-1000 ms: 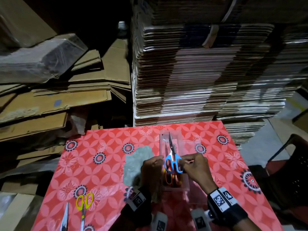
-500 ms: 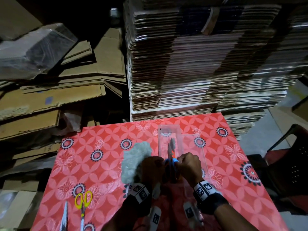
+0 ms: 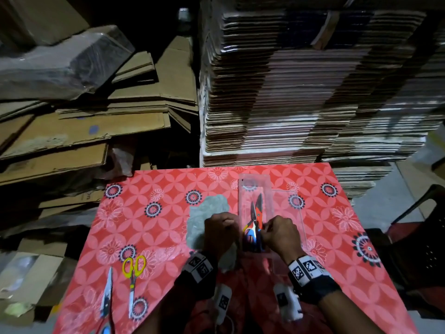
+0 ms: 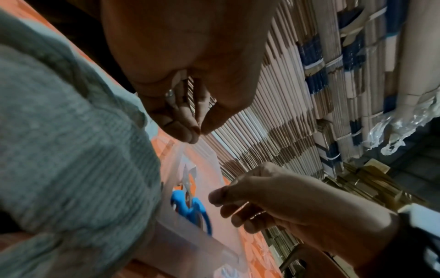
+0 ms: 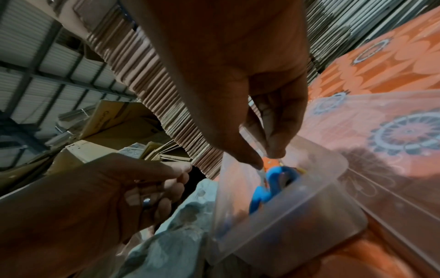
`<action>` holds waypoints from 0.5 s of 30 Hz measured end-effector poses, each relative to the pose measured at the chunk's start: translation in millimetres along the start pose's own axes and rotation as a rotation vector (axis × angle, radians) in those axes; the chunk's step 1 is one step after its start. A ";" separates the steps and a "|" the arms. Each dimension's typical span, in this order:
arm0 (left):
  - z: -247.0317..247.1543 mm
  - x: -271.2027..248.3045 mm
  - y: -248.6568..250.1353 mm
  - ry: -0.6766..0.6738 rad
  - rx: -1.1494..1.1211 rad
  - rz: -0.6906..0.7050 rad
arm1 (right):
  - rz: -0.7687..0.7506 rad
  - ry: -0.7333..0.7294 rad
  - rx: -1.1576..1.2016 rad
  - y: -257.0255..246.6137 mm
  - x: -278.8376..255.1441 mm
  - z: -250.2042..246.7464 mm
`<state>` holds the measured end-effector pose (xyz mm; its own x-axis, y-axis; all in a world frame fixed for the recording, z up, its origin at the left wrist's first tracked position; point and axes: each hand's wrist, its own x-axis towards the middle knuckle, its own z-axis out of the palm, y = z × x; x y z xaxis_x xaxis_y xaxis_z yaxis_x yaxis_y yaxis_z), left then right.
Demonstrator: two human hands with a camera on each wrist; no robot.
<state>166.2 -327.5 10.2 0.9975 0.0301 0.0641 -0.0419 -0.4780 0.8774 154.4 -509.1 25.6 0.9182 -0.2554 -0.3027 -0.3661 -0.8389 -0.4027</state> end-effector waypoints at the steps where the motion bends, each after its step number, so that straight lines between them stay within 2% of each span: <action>1: -5.5 -0.3 -2.3 0.015 -0.032 -0.025 | -0.007 0.010 -0.005 -5.6 -3.6 -3.9; 4: -25.6 -6.5 -6.5 0.036 -0.080 -0.074 | -0.105 0.035 0.050 -26.0 -13.9 -8.7; 7: -55.6 -13.5 -17.0 0.033 -0.159 -0.117 | -0.264 -0.016 0.128 -56.5 -28.4 -6.2; 11: -106.8 -27.1 -38.1 0.094 -0.129 -0.175 | -0.427 -0.200 0.379 -104.9 -48.8 12.5; 15: -160.3 -52.0 -60.3 0.147 -0.170 -0.231 | -0.501 -0.361 0.420 -148.1 -69.6 53.7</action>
<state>107.7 -159.5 30.2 0.9633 0.2531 -0.0895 0.1638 -0.2904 0.9428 136.5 -341.3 59.9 0.9100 0.3434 -0.2322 -0.0104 -0.5411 -0.8409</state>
